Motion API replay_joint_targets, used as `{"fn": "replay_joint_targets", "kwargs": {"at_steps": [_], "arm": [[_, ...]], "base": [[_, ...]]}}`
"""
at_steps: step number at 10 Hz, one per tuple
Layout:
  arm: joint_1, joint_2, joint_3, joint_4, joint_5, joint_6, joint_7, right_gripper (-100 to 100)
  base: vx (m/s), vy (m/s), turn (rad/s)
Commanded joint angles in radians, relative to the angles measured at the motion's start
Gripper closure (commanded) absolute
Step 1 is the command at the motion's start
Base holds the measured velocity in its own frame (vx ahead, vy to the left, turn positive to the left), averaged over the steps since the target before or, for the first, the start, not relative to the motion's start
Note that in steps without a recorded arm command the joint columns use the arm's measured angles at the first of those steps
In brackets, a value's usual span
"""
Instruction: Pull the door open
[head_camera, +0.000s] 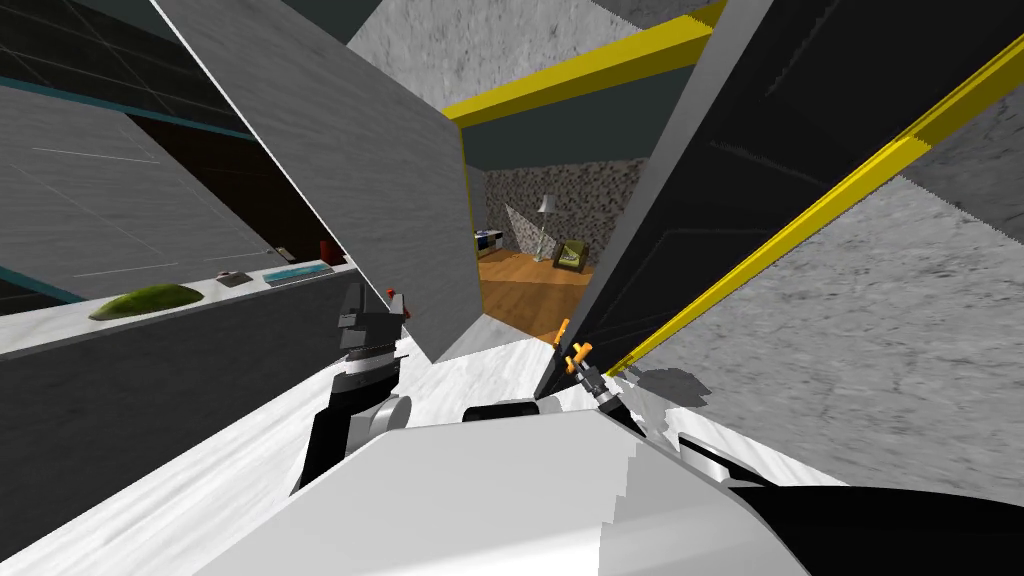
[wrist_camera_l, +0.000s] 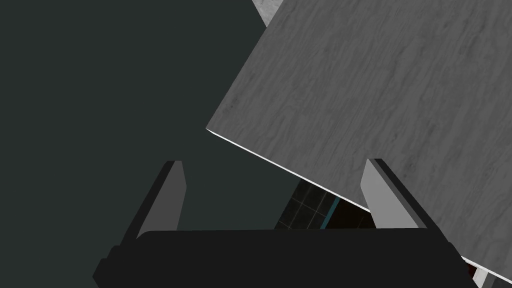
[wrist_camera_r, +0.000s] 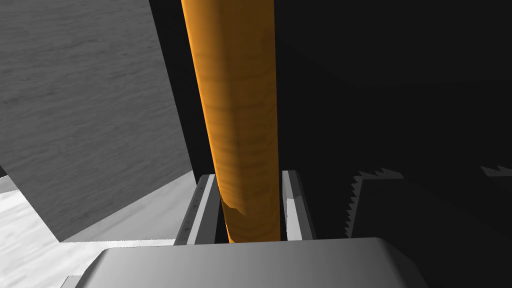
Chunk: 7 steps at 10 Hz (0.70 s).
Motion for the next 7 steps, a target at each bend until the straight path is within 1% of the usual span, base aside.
{"fn": "replay_joint_targets", "kwargs": {"at_steps": [1,2,3,5,7], "arm": [[0.0,0.0,0.0,0.0,0.0,0.0,0.0,100],[0.002,0.001,0.004,0.007,0.002,-0.007,-0.004,100],[0.002,0.0,0.005,0.01,0.002,-0.012,-0.006,100],[0.003,0.0,0.007,0.018,0.004,-0.022,-0.011,100],[0.003,0.0,0.009,0.027,0.005,-0.033,-0.016,100]], "base": [[-0.104,-0.042,0.032],[-0.126,-0.075,0.159],[-0.217,-0.085,0.221],[-0.221,-0.116,0.163],[-0.209,-0.082,0.172]]}}
